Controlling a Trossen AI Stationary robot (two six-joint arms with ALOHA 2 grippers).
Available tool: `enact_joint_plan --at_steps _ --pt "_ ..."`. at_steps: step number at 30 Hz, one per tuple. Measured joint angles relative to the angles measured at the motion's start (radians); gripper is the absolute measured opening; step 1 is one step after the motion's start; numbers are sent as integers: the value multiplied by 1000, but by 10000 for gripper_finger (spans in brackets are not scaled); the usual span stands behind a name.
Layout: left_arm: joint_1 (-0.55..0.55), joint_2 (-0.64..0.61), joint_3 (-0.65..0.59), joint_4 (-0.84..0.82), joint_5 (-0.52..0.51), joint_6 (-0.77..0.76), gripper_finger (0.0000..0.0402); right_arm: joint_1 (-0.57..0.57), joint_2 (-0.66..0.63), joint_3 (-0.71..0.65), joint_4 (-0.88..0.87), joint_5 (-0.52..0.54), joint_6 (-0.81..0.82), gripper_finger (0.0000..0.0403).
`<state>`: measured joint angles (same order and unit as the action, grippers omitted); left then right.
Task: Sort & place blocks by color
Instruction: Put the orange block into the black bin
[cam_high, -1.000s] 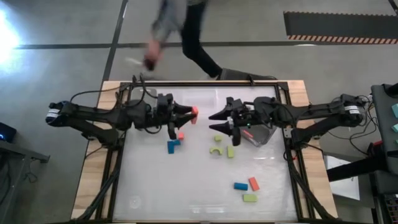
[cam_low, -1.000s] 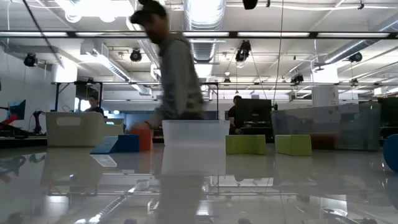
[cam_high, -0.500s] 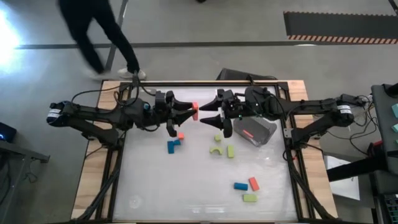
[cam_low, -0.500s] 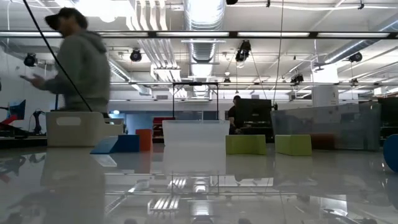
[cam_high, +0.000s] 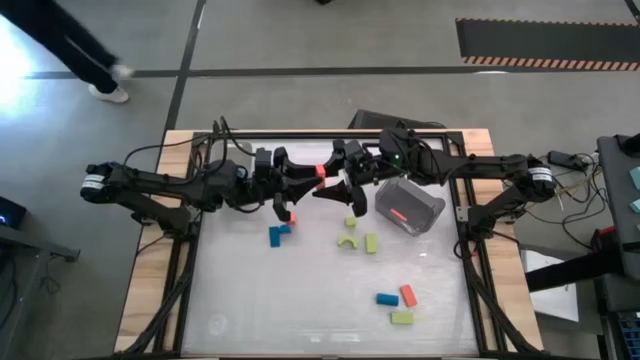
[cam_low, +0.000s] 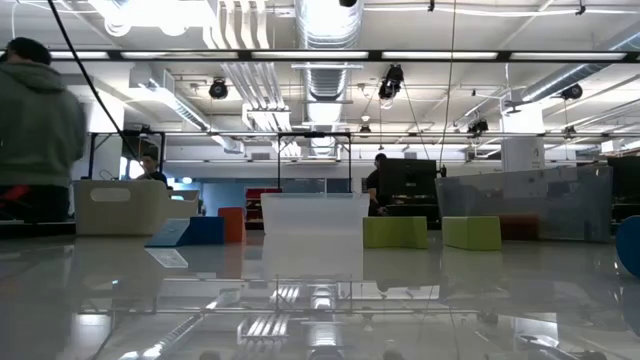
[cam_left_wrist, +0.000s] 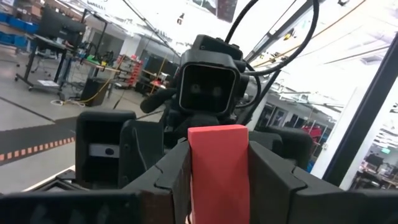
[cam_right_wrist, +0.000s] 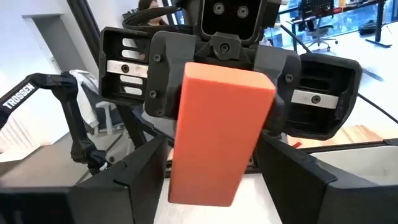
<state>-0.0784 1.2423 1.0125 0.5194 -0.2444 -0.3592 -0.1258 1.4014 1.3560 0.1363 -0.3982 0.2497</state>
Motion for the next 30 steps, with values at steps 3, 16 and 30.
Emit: enact_joint_plan --at_steps 3,16,30 --pt "0 -6 -4 -6 -1 1 112 -10 0 1 -6 -6 0 219" --pt "1 -7 -4 -7 -28 0 173 -42 -7 1 -32 -59 1 121" --pt "1 -47 -5 -104 -48 -27 182 -76 -27 1 -184 -73 20 121"
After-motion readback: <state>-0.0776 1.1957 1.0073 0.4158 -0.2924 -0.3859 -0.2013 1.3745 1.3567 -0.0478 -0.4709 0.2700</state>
